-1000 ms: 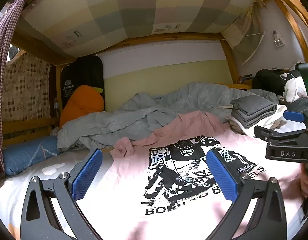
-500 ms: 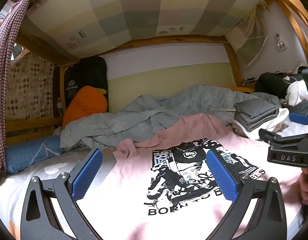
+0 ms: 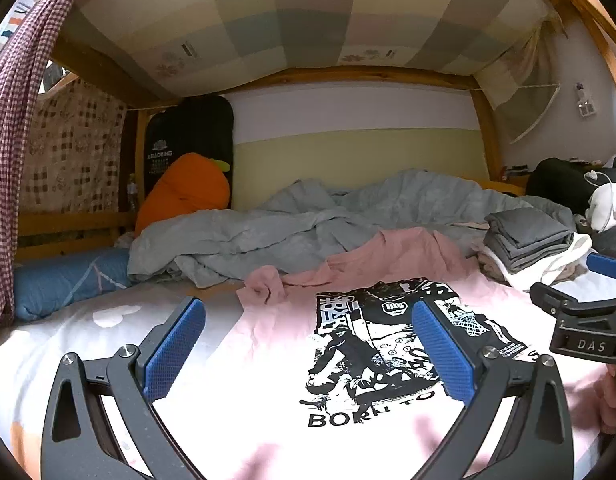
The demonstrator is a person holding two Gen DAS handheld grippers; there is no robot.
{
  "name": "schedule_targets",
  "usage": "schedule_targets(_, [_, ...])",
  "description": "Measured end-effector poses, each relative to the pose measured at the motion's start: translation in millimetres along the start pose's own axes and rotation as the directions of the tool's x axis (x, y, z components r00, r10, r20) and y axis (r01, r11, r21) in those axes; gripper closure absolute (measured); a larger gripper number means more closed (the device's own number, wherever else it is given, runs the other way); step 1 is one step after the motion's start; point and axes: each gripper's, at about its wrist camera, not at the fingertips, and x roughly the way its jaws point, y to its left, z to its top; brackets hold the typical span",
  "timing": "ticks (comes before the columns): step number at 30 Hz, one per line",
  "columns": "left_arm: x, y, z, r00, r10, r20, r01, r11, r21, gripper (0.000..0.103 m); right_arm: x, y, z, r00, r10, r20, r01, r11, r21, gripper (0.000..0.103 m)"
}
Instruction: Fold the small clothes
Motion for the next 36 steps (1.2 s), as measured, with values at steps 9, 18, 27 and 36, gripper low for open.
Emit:
schedule_targets(9, [6.7, 4.9, -2.9, 0.999, -0.021, -0.031, 0.02, 1.0, -0.024, 0.0, 7.1, -2.7, 0.0, 0.998, 0.048, -0.046, -0.047, 0.999, 0.013, 0.001])
schedule_targets(18, [6.4, 6.6, -2.9, 0.999, -0.026, -0.036, 0.025, 0.999, -0.026, 0.0, 6.3, -3.0, 0.1, 0.998, 0.05, -0.04, -0.049, 0.999, 0.015, 0.001])
schedule_targets(27, [6.8, 6.5, -2.4, 0.999, -0.017, -0.043, 0.017, 1.0, -0.019, 0.0, 5.8, -3.4, 0.5, 0.998, 0.047, -0.039, -0.047, 0.999, 0.012, 0.001])
schedule_targets(36, [4.9, 5.9, -2.4, 0.999, -0.01, -0.036, 0.01, 1.0, -0.01, 0.0, 5.1, -3.0, 1.2, 0.998, 0.048, -0.04, -0.048, 0.999, 0.013, 0.001])
